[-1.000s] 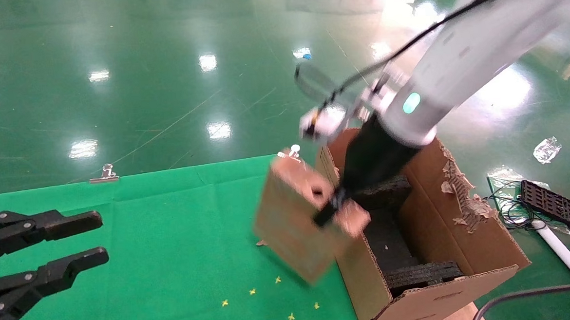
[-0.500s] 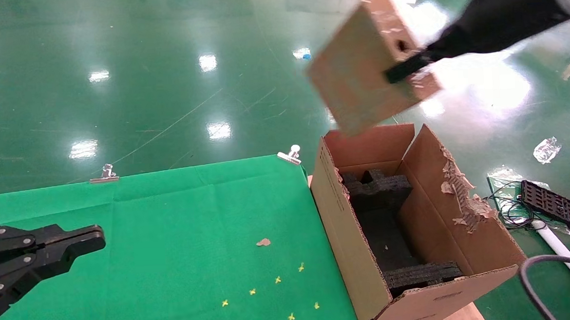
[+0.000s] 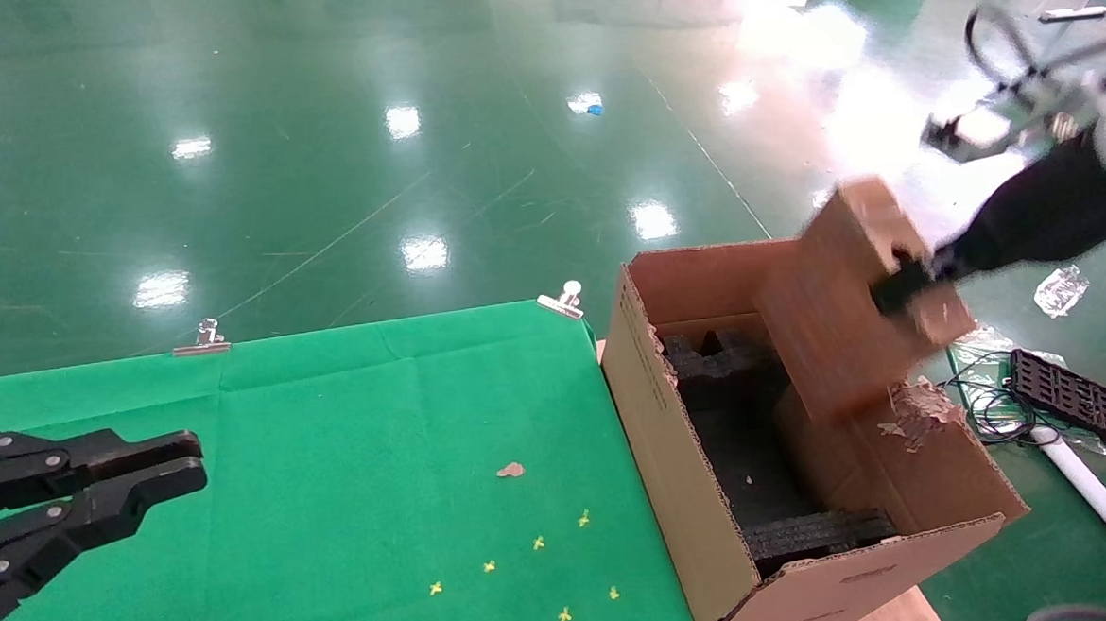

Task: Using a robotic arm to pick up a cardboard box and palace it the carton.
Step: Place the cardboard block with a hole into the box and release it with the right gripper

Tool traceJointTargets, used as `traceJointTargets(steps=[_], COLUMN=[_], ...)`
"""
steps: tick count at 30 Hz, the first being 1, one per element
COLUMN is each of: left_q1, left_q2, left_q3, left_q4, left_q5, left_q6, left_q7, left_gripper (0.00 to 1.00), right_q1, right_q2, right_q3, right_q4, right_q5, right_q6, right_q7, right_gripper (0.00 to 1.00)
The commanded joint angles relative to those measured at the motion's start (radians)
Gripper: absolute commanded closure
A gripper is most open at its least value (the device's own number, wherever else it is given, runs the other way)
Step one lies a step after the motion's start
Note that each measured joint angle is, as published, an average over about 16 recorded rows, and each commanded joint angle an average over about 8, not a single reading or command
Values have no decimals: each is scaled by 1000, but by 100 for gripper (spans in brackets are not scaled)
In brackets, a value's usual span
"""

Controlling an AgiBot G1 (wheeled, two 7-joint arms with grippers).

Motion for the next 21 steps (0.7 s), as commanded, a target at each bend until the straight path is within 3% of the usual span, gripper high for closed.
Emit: traceJointTargets(steps=[1, 21], left_q1=[0, 0], left_q2=[0, 0], left_q3=[0, 1], left_q4=[0, 0], left_q5=[0, -1], left_q6=[0, 0], left_q7=[0, 0], left_gripper=[0, 0], right_q1=[-32, -241], right_q2=[-7, -133], right_q3=[-10, -41], right_q4=[-37, -299], right_q5=[-1, -10], right_q6=[-6, 32], right_q7=[6, -34], right_gripper=[100, 100])
